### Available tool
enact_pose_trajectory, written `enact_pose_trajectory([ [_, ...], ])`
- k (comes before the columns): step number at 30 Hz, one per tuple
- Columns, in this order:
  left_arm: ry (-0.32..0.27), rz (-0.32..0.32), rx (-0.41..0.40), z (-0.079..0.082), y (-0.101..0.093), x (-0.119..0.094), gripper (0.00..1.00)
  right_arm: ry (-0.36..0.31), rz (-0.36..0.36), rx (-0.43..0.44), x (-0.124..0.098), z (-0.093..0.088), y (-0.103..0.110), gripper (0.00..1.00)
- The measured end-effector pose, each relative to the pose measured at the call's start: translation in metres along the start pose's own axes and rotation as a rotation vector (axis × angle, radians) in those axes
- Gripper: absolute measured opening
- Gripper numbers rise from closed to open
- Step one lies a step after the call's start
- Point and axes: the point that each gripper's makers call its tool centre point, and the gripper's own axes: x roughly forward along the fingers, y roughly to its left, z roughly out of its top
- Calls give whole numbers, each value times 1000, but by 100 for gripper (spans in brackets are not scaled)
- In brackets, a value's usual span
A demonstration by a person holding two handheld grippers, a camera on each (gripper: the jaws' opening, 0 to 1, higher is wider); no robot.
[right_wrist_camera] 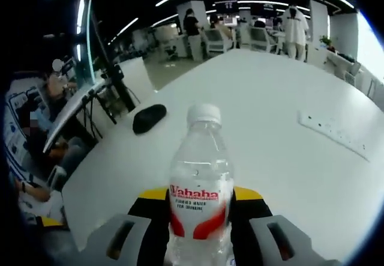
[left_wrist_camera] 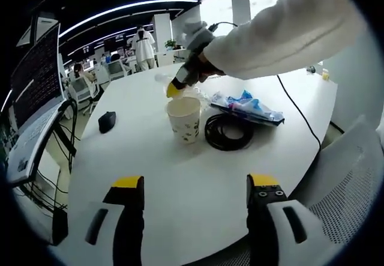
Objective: Arrange the tabletop items into an orderly group along one side of the table until the central work area is clear of visible clutter.
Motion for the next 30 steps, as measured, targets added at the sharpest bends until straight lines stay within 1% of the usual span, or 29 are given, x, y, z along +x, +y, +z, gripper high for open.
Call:
enact_pose_trajectory([
  [1,-5,-3,6,1,-1,0,69,-34,-1,7,-8,5,1,36],
  [2,-12,-5,8,3,-1,-1,69,-52,4,9,-14,7,4,36],
  [3,-16,-7,8,4,-2,-1,69,-73,7,-1,-23,10,7,36],
  [6,-13,-10,9,3,-2,-1,69,-119,8,-45,-40,18,10,36],
  [8,-14,-12,13,4,-4,-1,69,-165,4,-69,-54,26,12,36],
  [10,-19,-18,17,5,-6,-1,69,-202,-3,-65,-67,33,13,36],
  [13,-21,-23,25,7,-8,-2,70,-243,-1,-54,-84,39,19,36],
  [16,-43,-34,23,12,-11,-4,72,-289,2,-66,-103,45,28,36],
  [21,-62,-44,6,17,-12,-6,72,-340,18,-75,-134,47,43,36],
  [25,-65,-46,0,19,-13,-6,72,-382,11,-82,-156,46,51,36],
  [30,-77,-50,-6,22,-13,-6,73,-407,1,-38,-171,37,54,36],
])
